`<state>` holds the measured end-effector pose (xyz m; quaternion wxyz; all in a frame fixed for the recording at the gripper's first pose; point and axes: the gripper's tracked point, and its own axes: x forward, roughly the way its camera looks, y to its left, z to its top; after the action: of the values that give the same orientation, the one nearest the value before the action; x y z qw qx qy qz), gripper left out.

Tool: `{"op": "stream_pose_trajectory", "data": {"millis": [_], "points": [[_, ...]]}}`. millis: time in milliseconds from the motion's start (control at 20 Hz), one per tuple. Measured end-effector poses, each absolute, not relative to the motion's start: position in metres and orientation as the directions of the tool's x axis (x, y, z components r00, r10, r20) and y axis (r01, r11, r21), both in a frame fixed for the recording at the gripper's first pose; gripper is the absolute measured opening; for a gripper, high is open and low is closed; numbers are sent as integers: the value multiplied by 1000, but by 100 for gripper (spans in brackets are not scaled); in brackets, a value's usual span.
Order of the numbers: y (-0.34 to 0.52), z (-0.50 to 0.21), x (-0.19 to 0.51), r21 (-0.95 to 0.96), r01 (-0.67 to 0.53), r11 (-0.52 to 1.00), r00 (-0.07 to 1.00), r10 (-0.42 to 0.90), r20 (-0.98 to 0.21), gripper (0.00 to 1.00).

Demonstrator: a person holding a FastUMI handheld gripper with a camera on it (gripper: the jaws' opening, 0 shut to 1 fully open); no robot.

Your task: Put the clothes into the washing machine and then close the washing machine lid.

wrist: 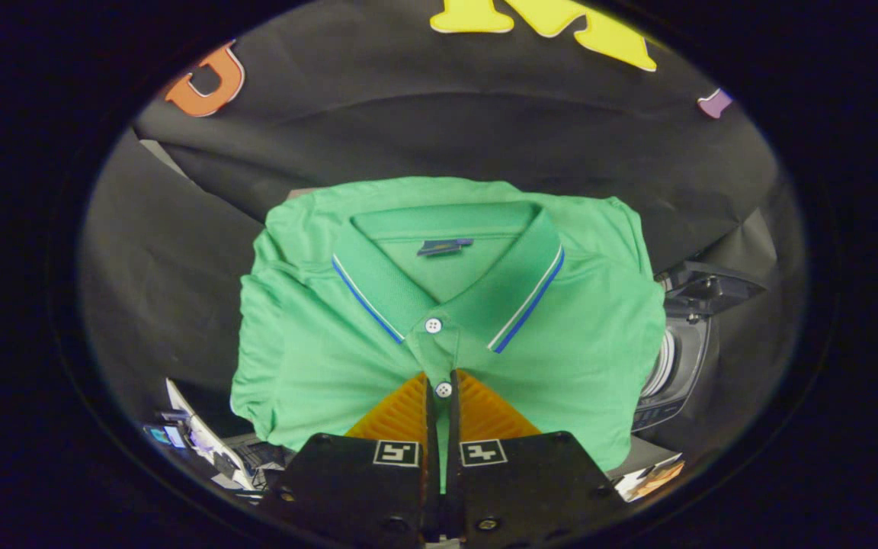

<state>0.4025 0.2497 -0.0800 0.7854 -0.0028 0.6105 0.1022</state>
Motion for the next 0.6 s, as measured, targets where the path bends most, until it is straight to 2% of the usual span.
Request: {"op": "stream_pose_trajectory", "data": {"millis": [600], "points": [[236, -8, 395, 170, -144, 975, 329, 210, -921, 7]]}}
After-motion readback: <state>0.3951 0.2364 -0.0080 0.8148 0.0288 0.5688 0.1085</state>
